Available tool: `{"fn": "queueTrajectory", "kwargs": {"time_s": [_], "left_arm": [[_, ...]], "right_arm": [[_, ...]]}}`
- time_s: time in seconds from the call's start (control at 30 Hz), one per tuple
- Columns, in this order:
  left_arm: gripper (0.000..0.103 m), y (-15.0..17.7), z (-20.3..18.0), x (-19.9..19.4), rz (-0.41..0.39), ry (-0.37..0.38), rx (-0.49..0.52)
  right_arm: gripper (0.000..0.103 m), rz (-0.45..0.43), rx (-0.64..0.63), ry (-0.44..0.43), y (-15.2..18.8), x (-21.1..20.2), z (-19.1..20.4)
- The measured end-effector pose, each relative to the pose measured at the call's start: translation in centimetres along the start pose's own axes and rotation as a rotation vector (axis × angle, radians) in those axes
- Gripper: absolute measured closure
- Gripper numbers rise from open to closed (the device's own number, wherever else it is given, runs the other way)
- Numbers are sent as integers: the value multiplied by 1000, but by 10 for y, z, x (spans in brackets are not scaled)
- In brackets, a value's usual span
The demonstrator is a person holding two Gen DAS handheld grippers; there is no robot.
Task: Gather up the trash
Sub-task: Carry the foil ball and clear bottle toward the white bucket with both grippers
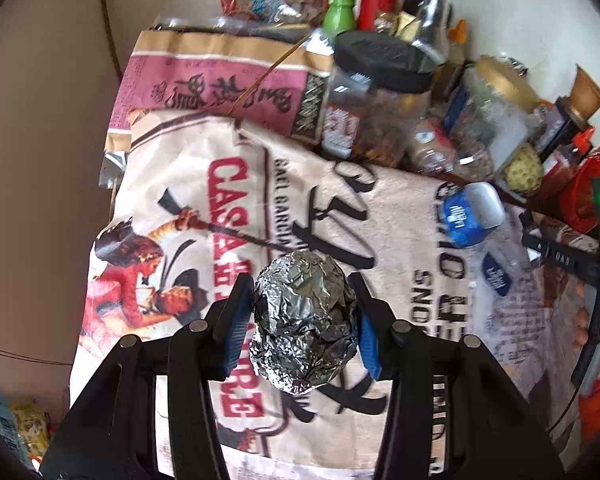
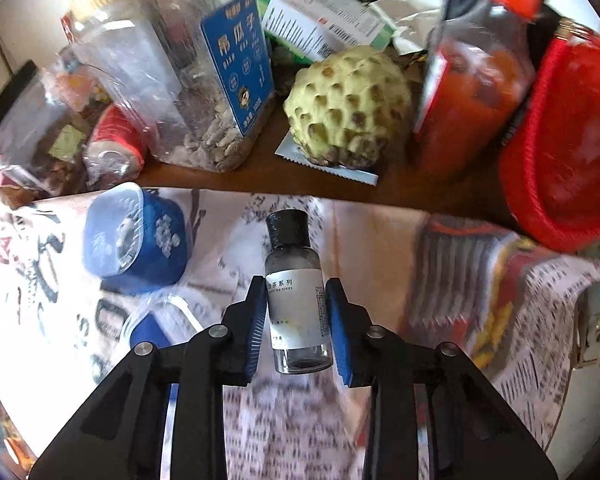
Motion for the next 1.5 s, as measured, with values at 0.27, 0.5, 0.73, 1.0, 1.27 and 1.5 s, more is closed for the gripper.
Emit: {"fn": "queueTrajectory", "kwargs": {"time_s": [0.27,0.5,0.73,1.0,1.27,1.5], "left_arm": [[56,4,-69,-70,-114,98,53],[56,52,-125,-155,-237,173,77],[56,121,-158,-230,-336,176,95],[56,175,-168,-296,-438,200,133],[56,222,-147,-333,-491,227,175],[56,284,-103,-348,-473,235,227]], "right_arm": [[77,-128,31,-111,55,-102,-25],[77,-299,-29,-127,107,-199,-47],[77,-449,-103,-173,150,-273,-50],[77,-554,-116,-183,207,-331,-47],[77,-583,-92,-171,265,-353,-25],[77,-572,-51,-162,323,-350,14]]}}
Point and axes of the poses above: each gripper's, at about its wrist camera, not at the fingertips, and x roughly the way its jaws point, z to its left, y to its underside, the point moved 9 cm from there along x, roughly the way its jaws point, and after that the axes turned 9 degrees about z, right-handed, at the moved point
